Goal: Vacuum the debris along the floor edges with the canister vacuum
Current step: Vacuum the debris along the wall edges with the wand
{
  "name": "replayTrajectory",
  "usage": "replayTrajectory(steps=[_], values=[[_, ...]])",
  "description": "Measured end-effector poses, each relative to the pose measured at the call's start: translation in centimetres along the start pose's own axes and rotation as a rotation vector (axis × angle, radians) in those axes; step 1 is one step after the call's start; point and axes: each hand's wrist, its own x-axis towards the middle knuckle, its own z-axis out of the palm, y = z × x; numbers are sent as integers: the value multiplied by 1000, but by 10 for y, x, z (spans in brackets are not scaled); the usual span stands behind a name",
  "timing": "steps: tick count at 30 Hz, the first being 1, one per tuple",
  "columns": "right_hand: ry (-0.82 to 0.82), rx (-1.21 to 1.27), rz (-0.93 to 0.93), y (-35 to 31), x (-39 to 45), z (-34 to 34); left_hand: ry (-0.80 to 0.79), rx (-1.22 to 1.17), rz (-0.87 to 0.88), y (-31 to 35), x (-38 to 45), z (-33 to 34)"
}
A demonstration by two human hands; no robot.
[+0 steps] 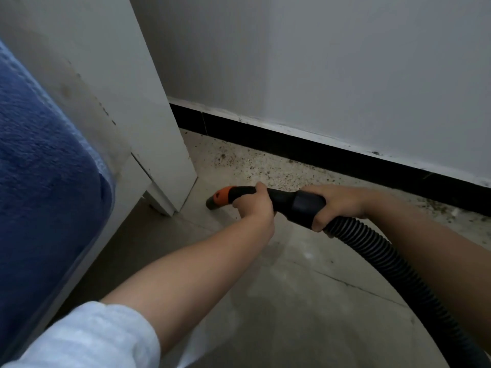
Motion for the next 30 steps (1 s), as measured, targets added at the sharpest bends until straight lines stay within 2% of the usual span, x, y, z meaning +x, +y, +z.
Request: replayTrajectory(steps=[6, 12, 18, 25, 30], values=[[-30, -92, 43, -1, -2, 7, -6, 16, -31, -9, 1, -11], [131, -265, -34, -4, 13, 33, -39, 99, 63, 1, 13, -23], [184, -227, -71, 2, 37, 50, 0, 186, 94, 11, 34, -32], [310, -187, -76, 9, 57, 59, -119, 172, 88, 25, 50, -31], [362, -129, -67, 10, 73, 55, -135, 155, 71, 36, 60, -20]])
